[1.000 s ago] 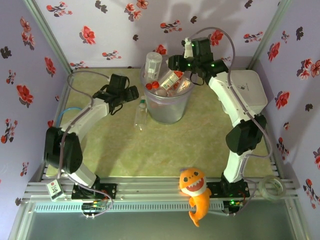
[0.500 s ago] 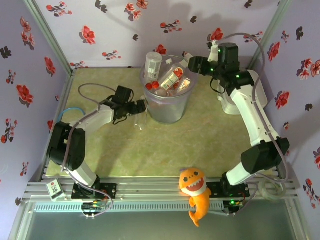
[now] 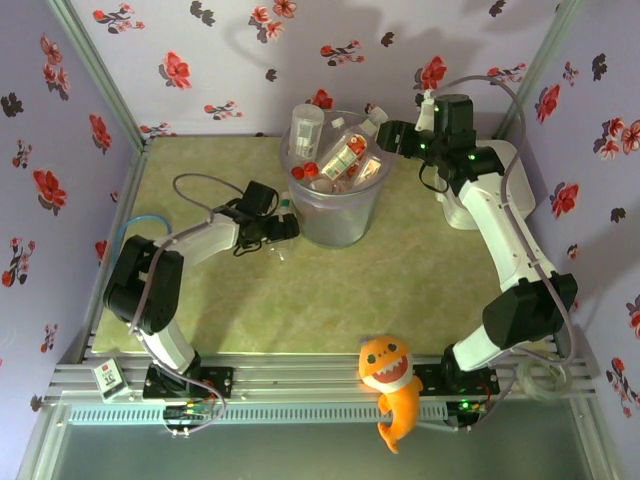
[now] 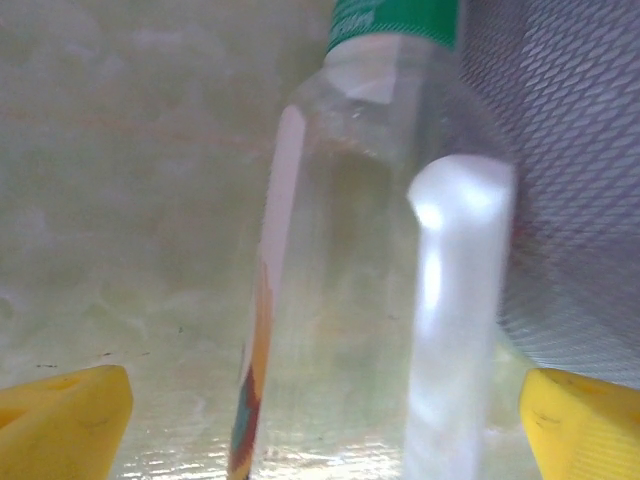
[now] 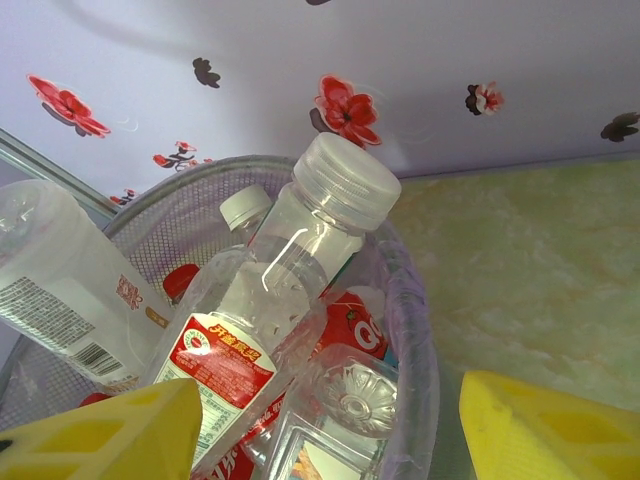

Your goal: Put the plastic bottles in the bin

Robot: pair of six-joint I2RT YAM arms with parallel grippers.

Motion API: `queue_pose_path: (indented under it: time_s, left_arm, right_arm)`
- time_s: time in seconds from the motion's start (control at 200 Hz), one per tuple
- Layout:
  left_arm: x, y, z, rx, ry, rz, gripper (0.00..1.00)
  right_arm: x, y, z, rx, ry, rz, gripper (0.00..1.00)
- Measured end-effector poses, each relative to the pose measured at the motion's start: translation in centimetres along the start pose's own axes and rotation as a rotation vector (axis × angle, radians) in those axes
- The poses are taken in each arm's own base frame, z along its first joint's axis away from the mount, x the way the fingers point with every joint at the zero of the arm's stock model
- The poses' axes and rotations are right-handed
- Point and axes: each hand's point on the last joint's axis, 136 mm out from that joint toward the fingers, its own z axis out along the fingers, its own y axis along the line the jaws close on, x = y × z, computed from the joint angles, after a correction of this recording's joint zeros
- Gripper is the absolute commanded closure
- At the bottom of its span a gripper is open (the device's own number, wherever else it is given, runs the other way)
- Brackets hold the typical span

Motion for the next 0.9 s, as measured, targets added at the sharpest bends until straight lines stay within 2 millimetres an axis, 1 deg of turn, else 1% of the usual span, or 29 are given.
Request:
queue_pose_path:
  time_s: [0.13, 0.225, 0.34, 0.53, 0.665, 0.83, 0.9]
  left_arm:
    - [0.7, 0.6, 1.4, -0.034, 0.035, 0.004, 0.06]
    - [0.8, 0.9, 2.0, -0.049, 0.043, 0.004, 0.13]
    - [0.8, 1.2, 2.2, -0.063, 0.043, -0.004, 0.21]
    - [0.4, 1.5, 2.1, -0.078, 0.031, -0.010, 0.28]
    - [0.1, 2.1, 1.8, -0.086, 0.028, -0.023, 0.34]
    - [-1.2, 2.4, 0.2, -0.080, -0.012, -0.040, 0.38]
    - [-1.7, 2.4, -0.3, -0.076, -0.026, -0.040, 0.39]
  right_arm:
    - [0.0, -0.1, 0.0, 0.001, 0.000, 0.002, 0.31]
    - [0.3, -0.2, 0.2, 0.003, 0.004, 0.004, 0.30]
    - [0.6, -0.4, 0.3, 0.006, 0.012, 0.007, 0.31]
    - [0.6, -0.4, 0.3, 0.005, 0.012, 0.009, 0.31]
    - [0.6, -0.3, 0.3, -0.002, 0.014, 0.010, 0.31]
    - [0.7, 0.0, 0.3, -0.016, 0.020, 0.011, 0.31]
    - [0.7, 0.0, 0.3, -0.019, 0.021, 0.012, 0.31]
